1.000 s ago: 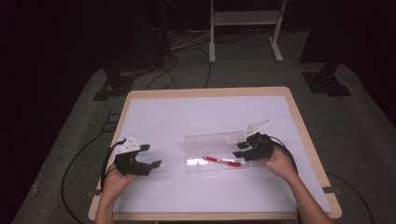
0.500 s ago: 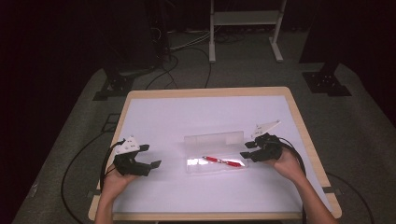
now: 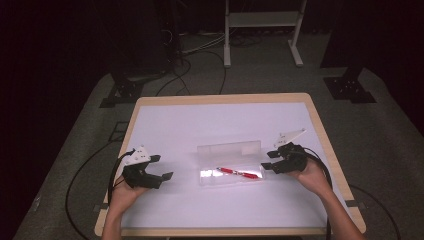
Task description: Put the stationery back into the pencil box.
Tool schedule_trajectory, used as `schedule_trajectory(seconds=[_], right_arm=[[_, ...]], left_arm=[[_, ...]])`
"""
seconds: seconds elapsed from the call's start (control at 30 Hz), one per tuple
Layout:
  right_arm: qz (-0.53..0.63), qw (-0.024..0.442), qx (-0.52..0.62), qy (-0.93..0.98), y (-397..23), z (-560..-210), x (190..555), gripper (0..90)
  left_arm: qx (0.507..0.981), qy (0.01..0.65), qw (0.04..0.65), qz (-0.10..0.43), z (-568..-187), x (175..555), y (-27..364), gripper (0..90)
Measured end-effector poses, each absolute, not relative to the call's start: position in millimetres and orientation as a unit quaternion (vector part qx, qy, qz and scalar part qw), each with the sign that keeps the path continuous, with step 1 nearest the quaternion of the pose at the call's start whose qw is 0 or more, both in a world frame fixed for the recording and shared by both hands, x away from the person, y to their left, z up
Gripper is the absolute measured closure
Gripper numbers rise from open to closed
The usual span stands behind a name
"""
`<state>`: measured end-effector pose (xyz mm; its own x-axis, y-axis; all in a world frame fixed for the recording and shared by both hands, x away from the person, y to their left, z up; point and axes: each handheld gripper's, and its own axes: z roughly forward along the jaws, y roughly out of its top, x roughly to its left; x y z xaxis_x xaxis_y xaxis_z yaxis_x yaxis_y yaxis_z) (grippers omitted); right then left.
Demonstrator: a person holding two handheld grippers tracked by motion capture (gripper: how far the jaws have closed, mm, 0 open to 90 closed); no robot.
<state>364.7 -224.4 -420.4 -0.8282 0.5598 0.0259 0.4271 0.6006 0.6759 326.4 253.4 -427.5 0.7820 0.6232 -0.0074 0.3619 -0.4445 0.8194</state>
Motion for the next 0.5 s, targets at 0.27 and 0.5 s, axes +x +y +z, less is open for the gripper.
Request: schedule_trajectory(seconds=[0.27,0.5], right_arm=[[0.352,0.099,0.289,0.885,-234,-420,361,43.6],[0.348,0.104,0.301,0.882,-245,-424,358,40.9]], left_arm=[[0.837,0.294,0.436,0.15,-427,326,254,16.6],[0.837,0.295,0.436,0.151,-427,326,255,16.6]])
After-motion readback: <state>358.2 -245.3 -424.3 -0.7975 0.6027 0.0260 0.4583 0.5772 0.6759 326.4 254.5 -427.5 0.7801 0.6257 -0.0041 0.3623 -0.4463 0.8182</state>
